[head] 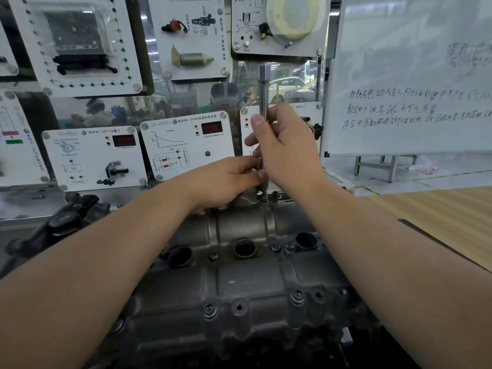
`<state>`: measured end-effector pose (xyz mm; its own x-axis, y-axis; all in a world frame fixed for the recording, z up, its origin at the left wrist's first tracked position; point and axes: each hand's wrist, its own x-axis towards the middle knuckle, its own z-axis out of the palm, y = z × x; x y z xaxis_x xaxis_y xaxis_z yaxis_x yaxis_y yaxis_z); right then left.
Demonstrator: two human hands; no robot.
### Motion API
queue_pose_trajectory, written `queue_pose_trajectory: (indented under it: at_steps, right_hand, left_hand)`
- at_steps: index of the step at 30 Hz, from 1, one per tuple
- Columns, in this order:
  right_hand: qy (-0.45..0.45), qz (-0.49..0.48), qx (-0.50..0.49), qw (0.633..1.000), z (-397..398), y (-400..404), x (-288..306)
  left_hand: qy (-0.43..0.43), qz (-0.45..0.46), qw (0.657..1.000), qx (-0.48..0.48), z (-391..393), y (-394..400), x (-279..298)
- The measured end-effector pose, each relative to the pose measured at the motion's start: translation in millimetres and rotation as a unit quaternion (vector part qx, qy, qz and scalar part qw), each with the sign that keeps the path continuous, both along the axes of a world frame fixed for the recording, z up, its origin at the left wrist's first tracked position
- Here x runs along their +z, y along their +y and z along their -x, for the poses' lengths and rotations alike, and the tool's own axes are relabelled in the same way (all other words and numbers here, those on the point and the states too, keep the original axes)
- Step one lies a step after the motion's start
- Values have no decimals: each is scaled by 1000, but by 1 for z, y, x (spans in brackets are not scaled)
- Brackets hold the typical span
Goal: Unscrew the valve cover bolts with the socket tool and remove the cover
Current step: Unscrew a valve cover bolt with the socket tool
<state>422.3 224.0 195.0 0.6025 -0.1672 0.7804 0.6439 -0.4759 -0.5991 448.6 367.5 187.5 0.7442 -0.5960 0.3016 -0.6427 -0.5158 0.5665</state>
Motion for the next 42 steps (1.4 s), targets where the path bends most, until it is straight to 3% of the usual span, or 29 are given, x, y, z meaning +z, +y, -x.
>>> queue_pose_trajectory:
  at_steps: [42]
  right_hand:
    - [18, -4, 18, 1000, 2, 0, 1]
  left_hand:
    - [-5, -27, 999, 18, 1, 0, 1]
